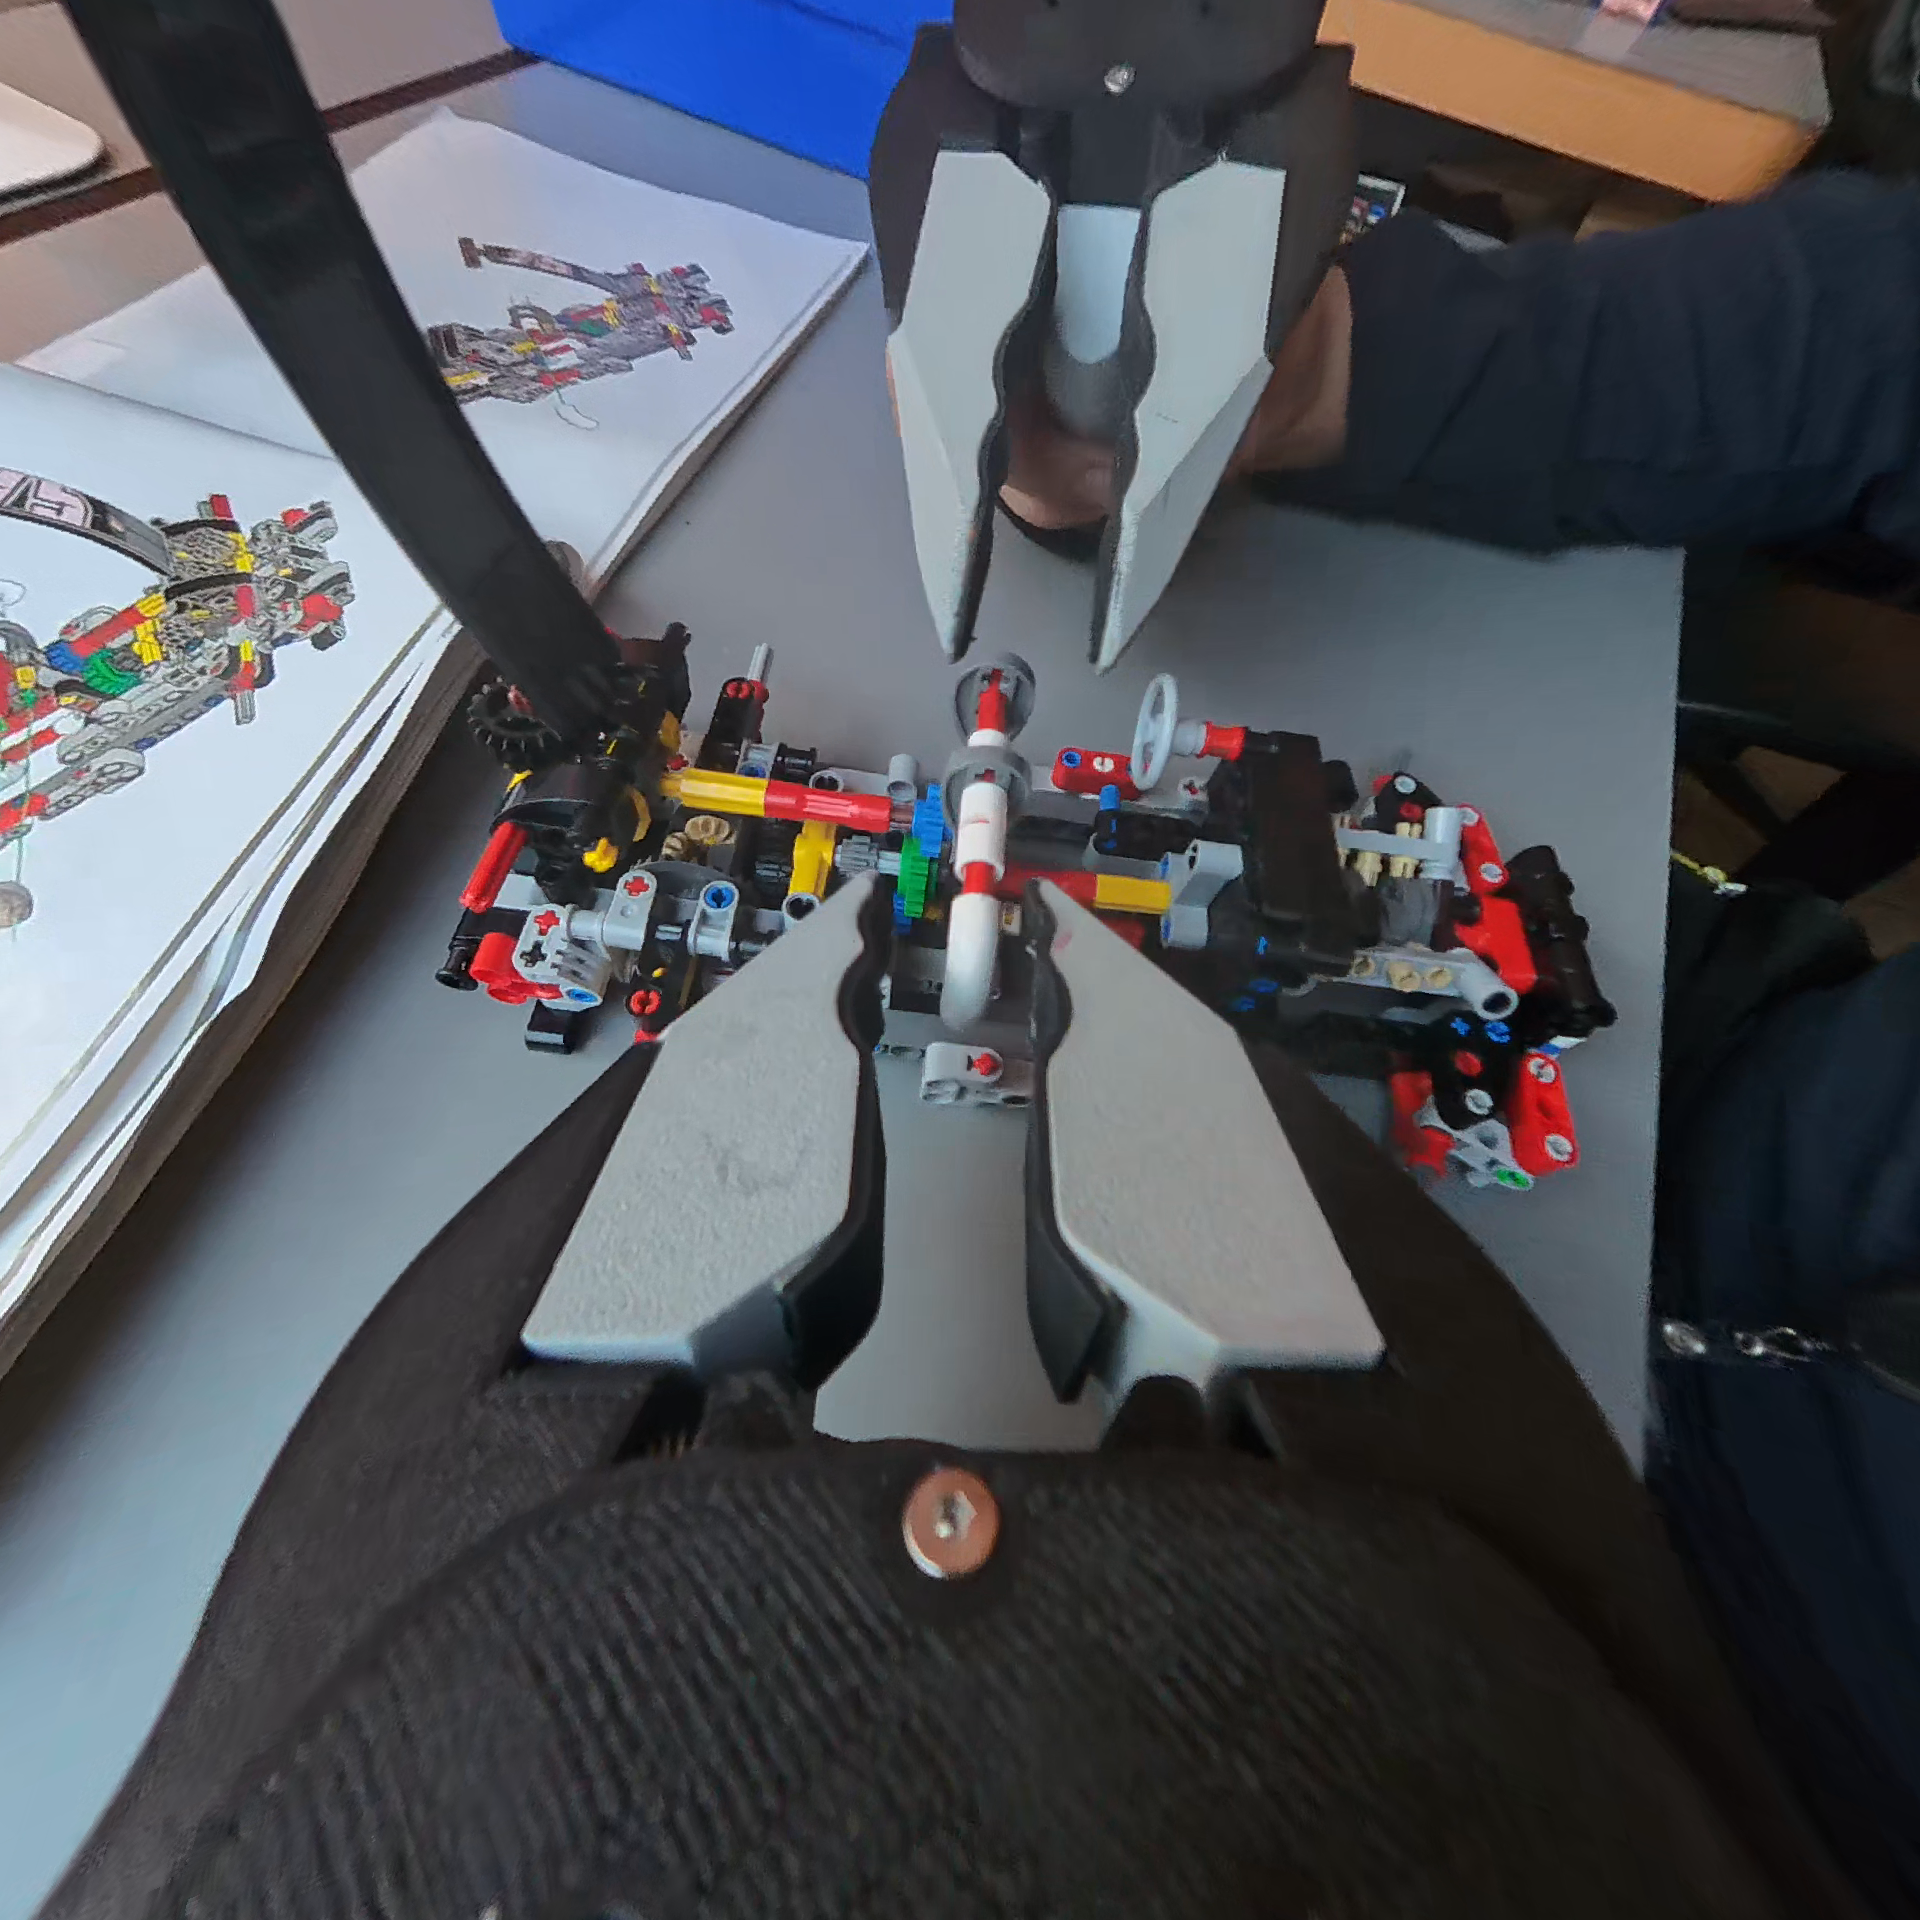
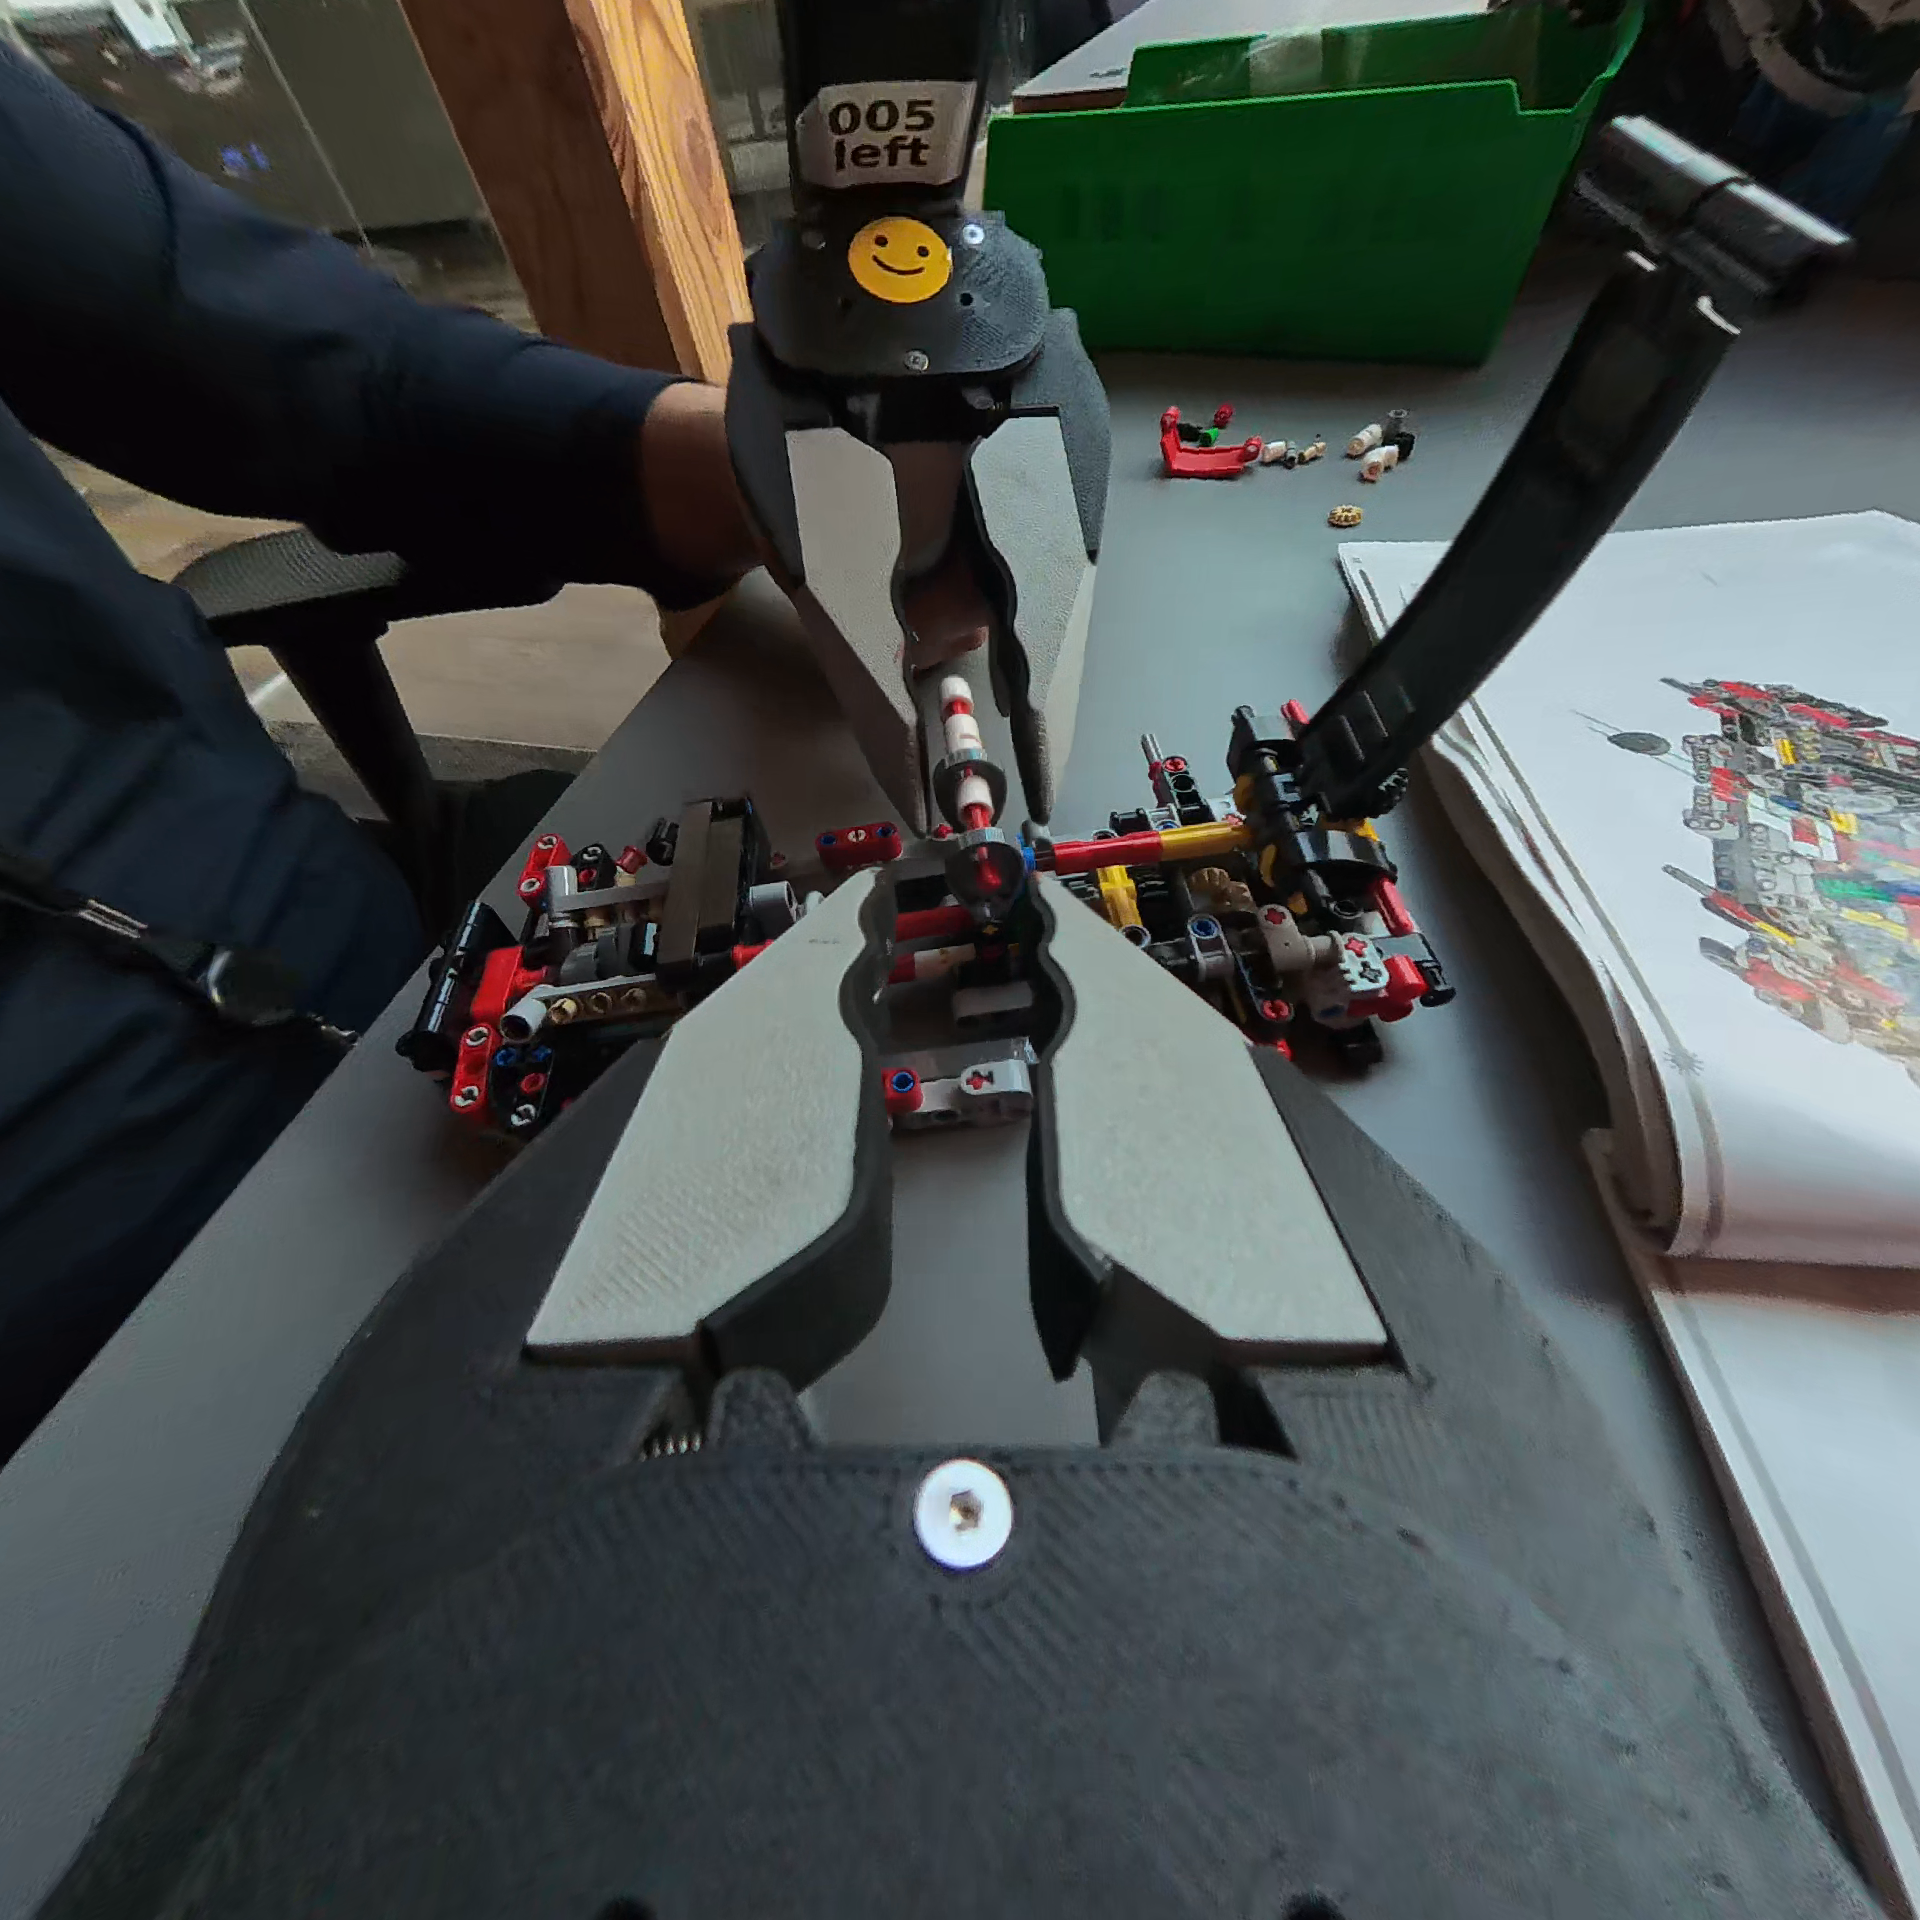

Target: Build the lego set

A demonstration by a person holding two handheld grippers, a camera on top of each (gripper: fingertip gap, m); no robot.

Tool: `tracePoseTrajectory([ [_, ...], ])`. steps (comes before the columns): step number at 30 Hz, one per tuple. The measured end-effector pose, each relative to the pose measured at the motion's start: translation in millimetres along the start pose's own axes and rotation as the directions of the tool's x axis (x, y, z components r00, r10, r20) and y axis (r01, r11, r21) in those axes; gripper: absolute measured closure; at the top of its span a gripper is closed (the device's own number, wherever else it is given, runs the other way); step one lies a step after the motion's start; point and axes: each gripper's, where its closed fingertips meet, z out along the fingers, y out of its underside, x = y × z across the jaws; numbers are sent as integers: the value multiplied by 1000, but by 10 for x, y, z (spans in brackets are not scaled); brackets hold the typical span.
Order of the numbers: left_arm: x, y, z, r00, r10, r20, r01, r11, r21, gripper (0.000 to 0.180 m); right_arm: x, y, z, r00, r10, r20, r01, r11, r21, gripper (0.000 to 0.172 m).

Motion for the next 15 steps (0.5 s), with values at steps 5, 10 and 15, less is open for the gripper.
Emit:
tracePoseTrajectory([
  [5, -8, -49, 26, 999, 24, -24, -23, 1000, 17, 165, 33, -20, 21, 1000, -2, 17, 2, 1000, 5, 152],
  [10, 28, -87, 23, 998, 37, -56, -35, 999, 39, 174, 35, 14, 65, 999, -35, 10, 35, 999, -28, 156],
  [15, 24, -87, 15, 997, 71, -16, -70, 997, 42, 175, 49, 15, 74, 999, -52, -10, 52, 998, -31, 161],
])
